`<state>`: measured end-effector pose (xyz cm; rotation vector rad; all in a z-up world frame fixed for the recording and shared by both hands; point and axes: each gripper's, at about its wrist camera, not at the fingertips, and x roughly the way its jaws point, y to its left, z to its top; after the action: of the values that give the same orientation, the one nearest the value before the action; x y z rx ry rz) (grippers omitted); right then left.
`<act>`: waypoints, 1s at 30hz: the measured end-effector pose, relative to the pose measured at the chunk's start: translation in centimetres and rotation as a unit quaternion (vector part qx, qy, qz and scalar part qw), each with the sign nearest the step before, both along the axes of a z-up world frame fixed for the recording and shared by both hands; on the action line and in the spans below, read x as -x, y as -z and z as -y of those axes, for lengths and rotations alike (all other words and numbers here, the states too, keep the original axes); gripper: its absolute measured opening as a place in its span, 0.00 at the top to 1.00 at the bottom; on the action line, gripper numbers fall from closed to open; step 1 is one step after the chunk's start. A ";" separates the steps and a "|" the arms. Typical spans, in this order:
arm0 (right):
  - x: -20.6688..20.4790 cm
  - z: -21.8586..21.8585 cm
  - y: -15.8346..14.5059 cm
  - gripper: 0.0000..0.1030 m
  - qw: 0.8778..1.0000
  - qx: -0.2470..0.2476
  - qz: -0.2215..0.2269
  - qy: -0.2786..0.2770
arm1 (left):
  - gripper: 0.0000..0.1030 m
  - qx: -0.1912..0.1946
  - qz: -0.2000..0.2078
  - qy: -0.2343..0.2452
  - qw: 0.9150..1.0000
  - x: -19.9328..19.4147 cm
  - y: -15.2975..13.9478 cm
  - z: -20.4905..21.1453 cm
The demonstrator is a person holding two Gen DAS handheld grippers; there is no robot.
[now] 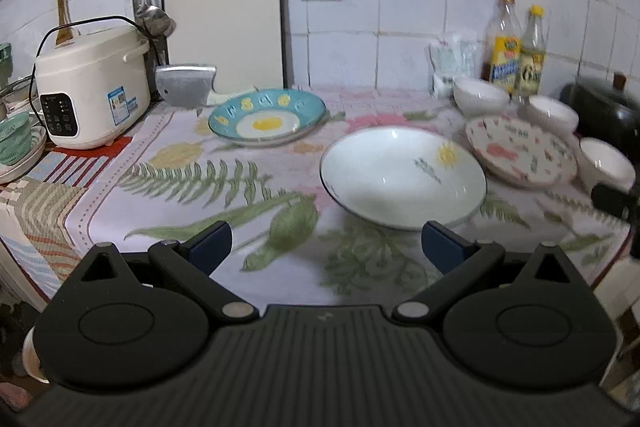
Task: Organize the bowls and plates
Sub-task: 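Move both grippers to the rim of the white sun plate and close them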
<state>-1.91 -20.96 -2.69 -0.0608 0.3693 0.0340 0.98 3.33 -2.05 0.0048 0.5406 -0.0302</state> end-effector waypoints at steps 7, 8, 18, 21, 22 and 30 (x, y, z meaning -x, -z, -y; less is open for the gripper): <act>-2.4 -1.2 0.5 0.00 0.999 0.005 0.025 -0.042 | 0.00 0.008 0.054 -0.006 0.998 -1.4 -2.1 -1.6; -3.0 -1.0 0.7 0.00 0.998 -0.006 0.029 -0.054 | 0.00 0.012 0.057 -0.006 0.998 -1.8 -2.3 -1.6; -10.6 -1.0 5.9 0.01 0.990 -0.071 -0.050 -0.108 | 0.04 0.015 0.014 -0.022 1.000 -9.3 2.3 -0.7; -12.7 -0.8 7.2 0.10 0.986 -0.094 -0.079 -0.116 | 0.13 0.017 -0.008 -0.005 1.000 -11.2 3.9 -0.1; -13.2 -0.8 7.4 0.10 0.984 -0.100 -0.086 -0.118 | 0.17 0.015 -0.014 0.002 1.000 -11.7 4.4 0.2; -15.9 -0.4 8.3 0.27 0.975 -0.130 -0.126 -0.126 | 0.41 0.036 -0.078 0.020 0.996 -15.0 6.6 0.8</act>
<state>13.96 -20.57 -10.99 0.1582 0.6062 0.3422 15.99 2.49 -8.66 -0.0576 0.6946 -0.0892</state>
